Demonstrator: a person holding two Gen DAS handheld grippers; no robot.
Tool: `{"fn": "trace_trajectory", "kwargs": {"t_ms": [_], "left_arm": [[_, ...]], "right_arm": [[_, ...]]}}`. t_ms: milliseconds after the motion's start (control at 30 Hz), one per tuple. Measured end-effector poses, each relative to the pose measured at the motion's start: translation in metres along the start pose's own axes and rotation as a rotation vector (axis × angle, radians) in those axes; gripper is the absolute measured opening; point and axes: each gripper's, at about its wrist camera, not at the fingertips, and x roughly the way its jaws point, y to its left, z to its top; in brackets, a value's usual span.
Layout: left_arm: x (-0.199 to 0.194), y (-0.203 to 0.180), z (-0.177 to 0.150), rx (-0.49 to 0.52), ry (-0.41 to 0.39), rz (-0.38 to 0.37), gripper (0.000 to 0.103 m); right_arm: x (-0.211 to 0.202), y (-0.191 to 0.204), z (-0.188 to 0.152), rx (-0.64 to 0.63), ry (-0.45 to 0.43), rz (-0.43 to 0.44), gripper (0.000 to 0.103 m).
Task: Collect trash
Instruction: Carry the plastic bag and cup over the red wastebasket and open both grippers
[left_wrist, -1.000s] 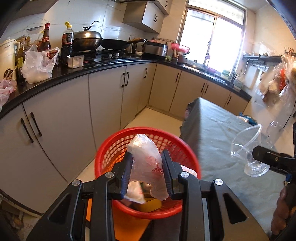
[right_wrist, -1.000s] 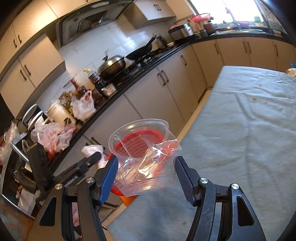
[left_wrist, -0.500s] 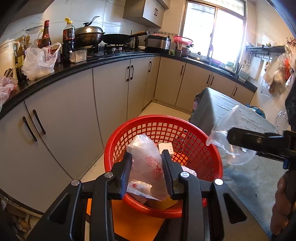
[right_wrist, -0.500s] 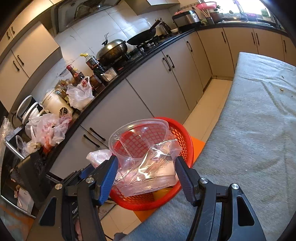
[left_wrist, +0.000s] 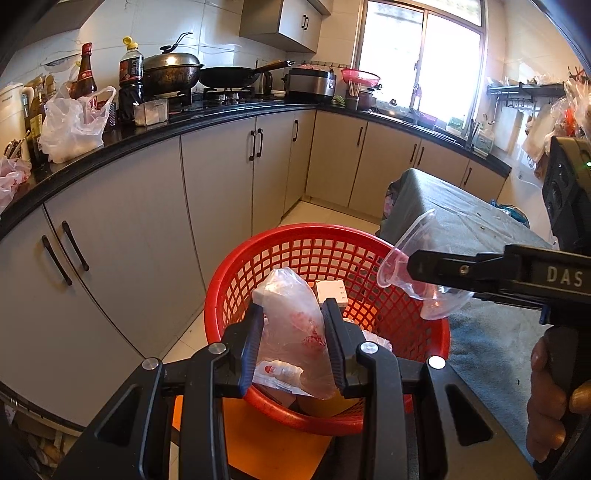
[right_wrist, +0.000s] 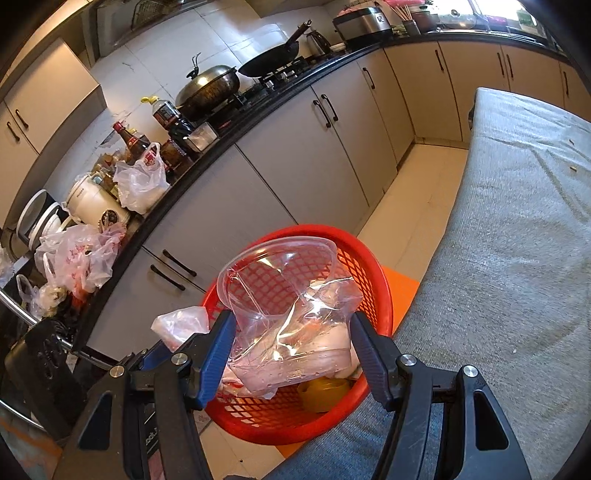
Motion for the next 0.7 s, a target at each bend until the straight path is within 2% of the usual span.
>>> {"fn": "trace_trajectory", "kwargs": {"t_ms": [400, 533, 700], "left_arm": [[0.003, 0.004, 0.002, -0.007, -0.001, 0.003, 0.035], [0.002, 0.002, 0.001, -0.003, -0.011, 0.010, 0.045], [0.002, 0.001, 0.002, -0.008, -0.013, 0.017, 0.050]], "right_arm": [[0.006, 0.000, 0.002, -0.001, 0.012, -0.007, 0.072], [0.002, -0.002, 0.002, 0.007, 0.002, -0.001, 0.072], [-0.009, -0.005, 0.002, 0.016, -0.017, 0.001, 0.072]]}}
